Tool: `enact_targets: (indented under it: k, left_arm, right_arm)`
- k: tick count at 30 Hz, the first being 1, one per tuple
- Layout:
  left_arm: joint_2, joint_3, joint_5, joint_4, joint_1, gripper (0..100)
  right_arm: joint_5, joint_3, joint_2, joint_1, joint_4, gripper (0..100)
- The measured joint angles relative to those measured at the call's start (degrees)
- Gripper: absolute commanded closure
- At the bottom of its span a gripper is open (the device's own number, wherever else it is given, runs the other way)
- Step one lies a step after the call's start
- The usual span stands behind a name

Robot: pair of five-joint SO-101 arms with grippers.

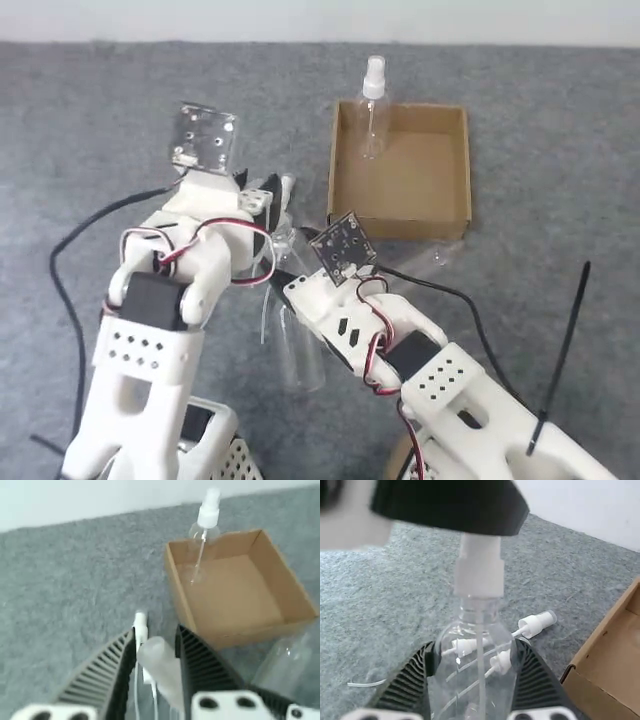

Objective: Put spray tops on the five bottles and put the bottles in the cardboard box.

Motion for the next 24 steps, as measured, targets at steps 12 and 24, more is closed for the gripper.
enact_targets:
  k: [12, 24]
  left_arm:
    - [0.0, -7.6, -2.2, 3.2, -4.7, 88]
    - [0.0, -3.9, -4.4, 1.5, -10.6, 88]
  right_arm:
    - [0.0, 0.1, -0.1, 0.0, 0.0, 99.3]
    - [0.0, 0.1, -0.1, 0.0, 0.0, 99.3]
